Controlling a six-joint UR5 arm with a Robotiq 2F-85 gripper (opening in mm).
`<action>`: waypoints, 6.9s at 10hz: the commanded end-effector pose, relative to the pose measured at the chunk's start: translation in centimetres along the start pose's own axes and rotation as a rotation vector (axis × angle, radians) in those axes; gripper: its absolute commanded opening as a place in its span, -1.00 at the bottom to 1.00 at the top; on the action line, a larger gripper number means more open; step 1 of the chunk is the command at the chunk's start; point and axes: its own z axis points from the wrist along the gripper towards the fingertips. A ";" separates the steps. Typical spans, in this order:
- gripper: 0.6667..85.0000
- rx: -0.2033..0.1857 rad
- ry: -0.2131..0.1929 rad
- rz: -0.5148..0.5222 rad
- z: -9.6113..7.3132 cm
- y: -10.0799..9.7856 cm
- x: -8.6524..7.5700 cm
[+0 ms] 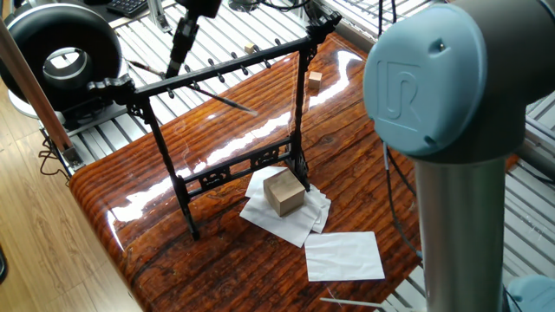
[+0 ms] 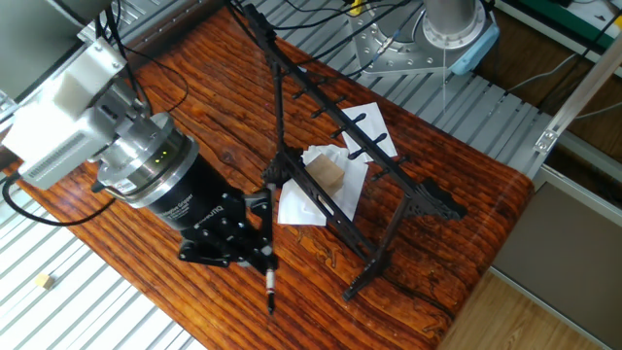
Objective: Place the brush on the pen rack
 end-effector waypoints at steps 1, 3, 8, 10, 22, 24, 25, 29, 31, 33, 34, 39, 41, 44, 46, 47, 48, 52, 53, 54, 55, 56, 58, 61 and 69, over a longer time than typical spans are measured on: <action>-0.99 -0.052 -0.038 -0.065 -0.3 1.7 -1.1; -0.99 -0.158 -0.045 -0.075 -0.7 4.6 -1.0; -0.99 -0.180 -0.035 -0.116 -1.2 4.4 1.3; -0.99 -0.169 -0.017 -0.117 -1.2 4.0 2.1; -0.99 -0.046 0.107 0.026 -0.6 0.3 4.8; -0.99 0.034 0.150 0.129 -0.8 -1.5 6.0; -0.99 0.089 0.157 0.212 -0.9 -2.8 6.4; -0.99 0.199 0.178 0.382 -1.4 -5.1 7.5; -0.99 0.208 0.177 0.362 -1.4 -5.3 7.5; -0.99 0.191 0.155 0.352 -1.2 -5.0 6.9; -0.99 0.175 0.145 0.352 -1.1 -4.7 6.5; -0.99 0.102 0.138 0.362 -1.7 -3.5 7.2; -0.99 0.070 0.144 0.318 -2.9 -2.6 8.6; -0.99 0.021 0.131 0.189 -4.1 -1.1 10.1; -0.99 -0.006 0.141 0.128 -4.6 0.0 11.2; -0.99 -0.009 0.133 0.110 -4.9 0.1 11.4; -0.99 -0.009 0.120 0.086 -5.0 0.0 11.5; -0.99 -0.037 -0.003 -0.011 -4.9 0.1 9.3; -0.99 -0.043 -0.016 -0.017 -5.0 0.1 9.2; -0.99 -0.046 -0.019 -0.024 -5.0 0.0 9.4; -0.99 -0.052 -0.022 -0.028 -5.0 -0.1 9.8; -0.99 -0.060 -0.029 -0.032 -5.1 -0.2 10.2; -0.99 -0.070 -0.027 -0.030 -5.4 -0.2 11.4; -0.99 -0.068 -0.021 -0.017 -5.9 0.4 12.1; -0.99 -0.024 0.047 0.038 -5.5 -1.1 12.8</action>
